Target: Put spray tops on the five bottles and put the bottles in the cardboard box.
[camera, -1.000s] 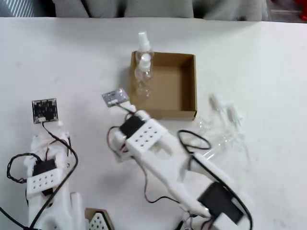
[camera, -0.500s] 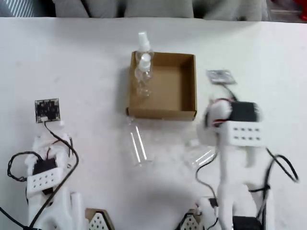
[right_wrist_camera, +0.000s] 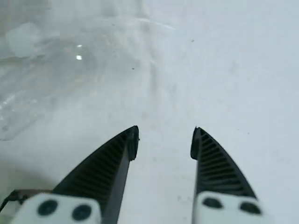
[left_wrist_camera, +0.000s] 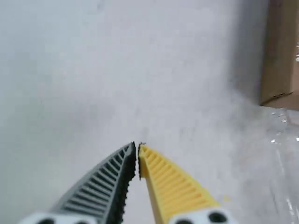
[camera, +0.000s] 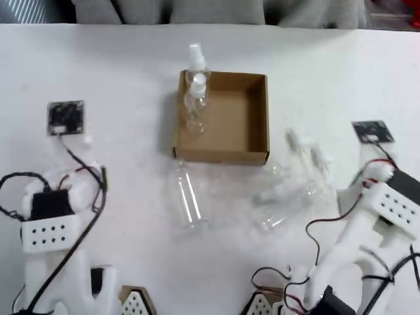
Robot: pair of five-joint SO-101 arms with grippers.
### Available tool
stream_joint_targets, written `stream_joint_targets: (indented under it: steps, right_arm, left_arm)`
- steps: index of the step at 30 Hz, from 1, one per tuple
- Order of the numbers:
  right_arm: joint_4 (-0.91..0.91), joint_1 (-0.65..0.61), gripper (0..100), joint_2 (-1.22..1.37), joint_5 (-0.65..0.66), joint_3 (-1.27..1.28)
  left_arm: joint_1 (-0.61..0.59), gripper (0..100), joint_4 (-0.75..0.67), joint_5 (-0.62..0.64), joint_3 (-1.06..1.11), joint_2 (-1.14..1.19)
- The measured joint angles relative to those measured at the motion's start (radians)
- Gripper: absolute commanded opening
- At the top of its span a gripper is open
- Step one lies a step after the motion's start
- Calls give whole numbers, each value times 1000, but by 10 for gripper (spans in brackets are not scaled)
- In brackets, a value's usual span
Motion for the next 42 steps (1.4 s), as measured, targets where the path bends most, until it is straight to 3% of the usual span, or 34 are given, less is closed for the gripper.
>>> stream_joint_targets:
  steps: [5,10,15,19,26,31,42]
  right_arm:
    - [-118,135,147,0,127,58]
    - [-149,229,57,0,172,58]
    - [-187,253,62,15,180,54]
    - [-189,259,60,132,181,-18]
    - [-77,253,58,437,181,-261]
    - [15,252,57,572,181,-404]
    - [210,147,18,586,181,-546]
  left_arm:
    - [127,24,2,80,-48,14]
    - [213,24,-32,95,-77,186]
    - [330,24,-21,172,-167,356]
    - [439,24,44,244,-227,358]
    - [605,24,55,253,-241,334]
    - [641,24,55,253,-241,333]
    - [644,24,55,264,-164,333]
